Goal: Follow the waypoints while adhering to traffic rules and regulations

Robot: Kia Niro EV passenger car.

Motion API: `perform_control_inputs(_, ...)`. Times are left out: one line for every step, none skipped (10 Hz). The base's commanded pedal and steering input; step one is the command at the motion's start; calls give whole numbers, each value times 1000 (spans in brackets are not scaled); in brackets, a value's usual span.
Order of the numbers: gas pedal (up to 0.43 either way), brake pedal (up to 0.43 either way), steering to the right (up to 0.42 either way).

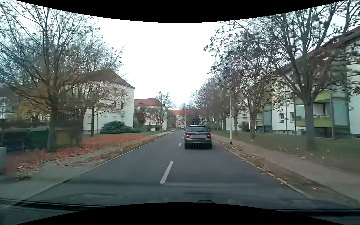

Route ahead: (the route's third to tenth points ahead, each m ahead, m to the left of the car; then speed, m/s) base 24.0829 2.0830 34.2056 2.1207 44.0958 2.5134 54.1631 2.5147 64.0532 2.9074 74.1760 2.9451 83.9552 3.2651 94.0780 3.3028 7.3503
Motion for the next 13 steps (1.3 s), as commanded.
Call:
perform_control_inputs(169, 0, 19)
perform_control_inputs(157, 0, 22)
perform_control_inputs(138, 0, 22)
perform_control_inputs(130, 0, 23)
perform_control_inputs(118, 0, 23)
perform_control_inputs(118, 0, 21)
perform_control_inputs(118, 0, 20)
perform_control_inputs(110, 0, 19)
perform_control_inputs(98, 0, 18)
perform_control_inputs(98, 0, 15)
perform_control_inputs(87, 0, 7)
perform_control_inputs(87, 0, 4)
perform_control_inputs(87, 0, 3)
